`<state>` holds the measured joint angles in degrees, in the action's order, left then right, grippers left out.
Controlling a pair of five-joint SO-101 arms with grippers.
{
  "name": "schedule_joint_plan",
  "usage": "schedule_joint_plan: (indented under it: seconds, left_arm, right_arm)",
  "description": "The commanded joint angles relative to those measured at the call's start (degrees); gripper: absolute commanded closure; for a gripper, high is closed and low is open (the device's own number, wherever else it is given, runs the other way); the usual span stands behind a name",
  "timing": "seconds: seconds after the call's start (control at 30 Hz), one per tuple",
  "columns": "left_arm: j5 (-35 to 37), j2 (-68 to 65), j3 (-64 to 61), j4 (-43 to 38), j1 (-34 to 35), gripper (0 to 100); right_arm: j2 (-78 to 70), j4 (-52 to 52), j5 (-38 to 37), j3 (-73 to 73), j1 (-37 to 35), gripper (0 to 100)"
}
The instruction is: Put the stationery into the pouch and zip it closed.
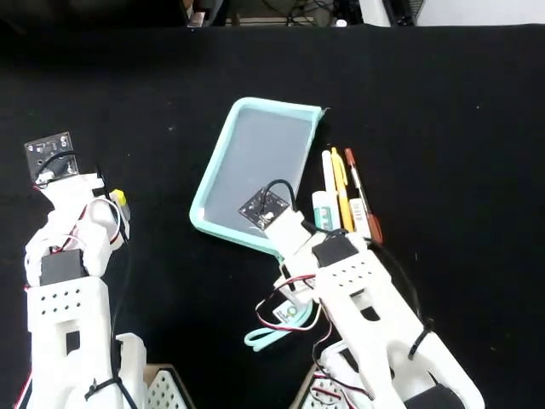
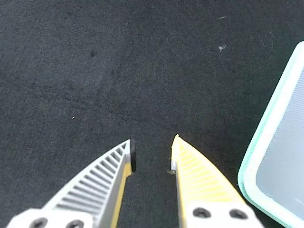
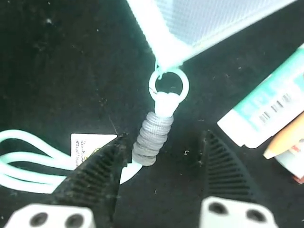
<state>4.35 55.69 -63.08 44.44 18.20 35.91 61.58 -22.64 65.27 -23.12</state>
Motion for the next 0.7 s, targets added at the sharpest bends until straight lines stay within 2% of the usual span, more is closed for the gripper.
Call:
schedule_joint_plan:
  seconds: [0.0,0.23,0.37,0.5,0.67]
  left_arm:
    - [0.53,-0.09,0.48,-1.14,0.40,84]
    - [0.53,-0.09,0.48,-1.14,0.40,84]
    - [0.53,-0.09,0.48,-1.14,0.40,84]
    - [0.53,-0.09,0.48,-1.14,0.40,84]
    - [0.53,-0.09,0.48,-1.14,0.40,84]
  right_arm:
    - [0.92,0.09,1.14,-2.86,0.44,77.6]
    - [-1.01,-6.86,6.07,0.31,0.35,77.6]
    - [-7.78,-11.69,6.95,0.22,0.44,77.9]
    - [-15.52,-12.22,6.95,-2.07,0.44,78.3]
    - [-19.82,-10.20,7.03,-5.76,0.35,88.1]
